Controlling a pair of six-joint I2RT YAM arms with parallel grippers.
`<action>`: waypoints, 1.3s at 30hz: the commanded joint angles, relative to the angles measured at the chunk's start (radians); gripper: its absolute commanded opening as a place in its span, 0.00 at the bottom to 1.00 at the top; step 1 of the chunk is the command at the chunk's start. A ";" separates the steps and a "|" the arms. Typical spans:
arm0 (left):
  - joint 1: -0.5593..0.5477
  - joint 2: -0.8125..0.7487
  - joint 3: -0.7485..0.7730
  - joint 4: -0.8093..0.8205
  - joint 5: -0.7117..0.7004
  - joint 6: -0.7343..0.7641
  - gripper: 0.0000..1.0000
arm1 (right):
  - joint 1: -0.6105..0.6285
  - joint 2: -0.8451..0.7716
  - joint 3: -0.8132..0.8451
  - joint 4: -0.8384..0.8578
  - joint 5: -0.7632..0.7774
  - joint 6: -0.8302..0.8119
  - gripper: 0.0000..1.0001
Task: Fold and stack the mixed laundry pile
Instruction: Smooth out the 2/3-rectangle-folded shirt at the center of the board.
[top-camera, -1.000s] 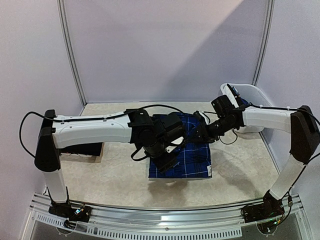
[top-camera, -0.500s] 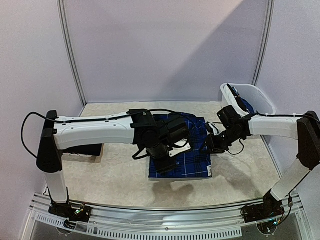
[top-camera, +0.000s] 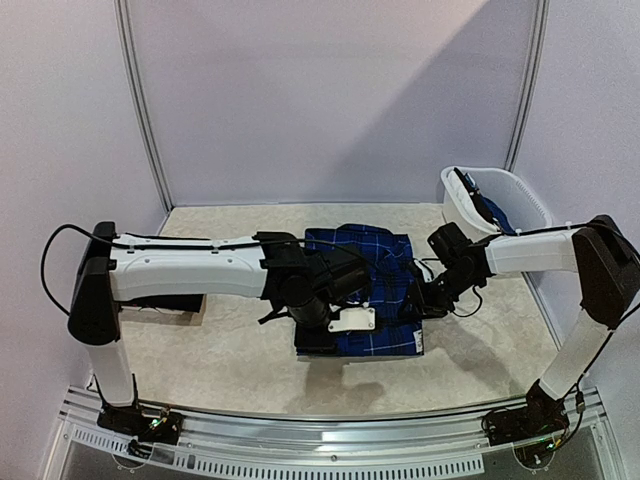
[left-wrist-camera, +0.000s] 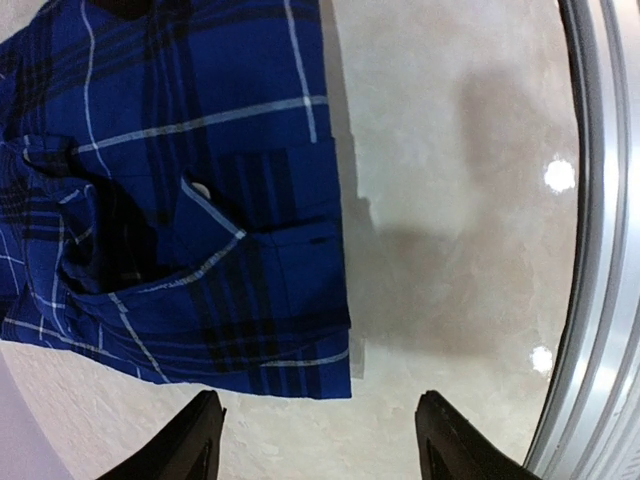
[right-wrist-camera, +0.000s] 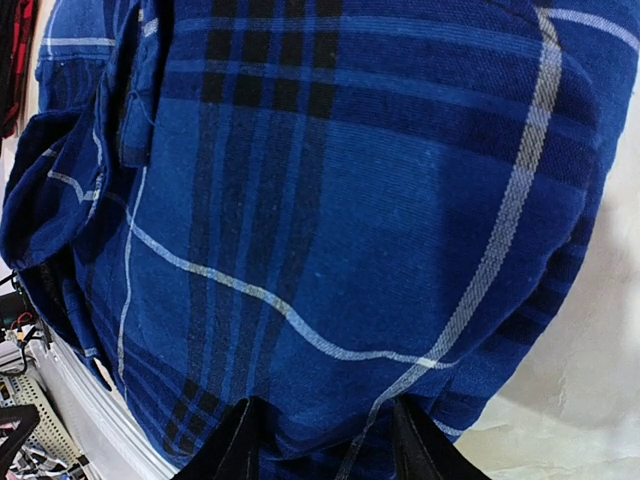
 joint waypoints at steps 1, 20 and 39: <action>0.027 -0.085 -0.069 0.089 0.057 0.216 0.67 | -0.004 -0.010 -0.004 -0.016 -0.011 -0.001 0.46; 0.102 0.106 0.050 0.129 0.128 0.596 0.63 | -0.003 -0.036 -0.028 -0.030 -0.030 0.007 0.46; 0.213 0.206 0.101 0.137 0.115 0.689 0.07 | -0.004 0.005 -0.012 -0.047 -0.060 -0.021 0.46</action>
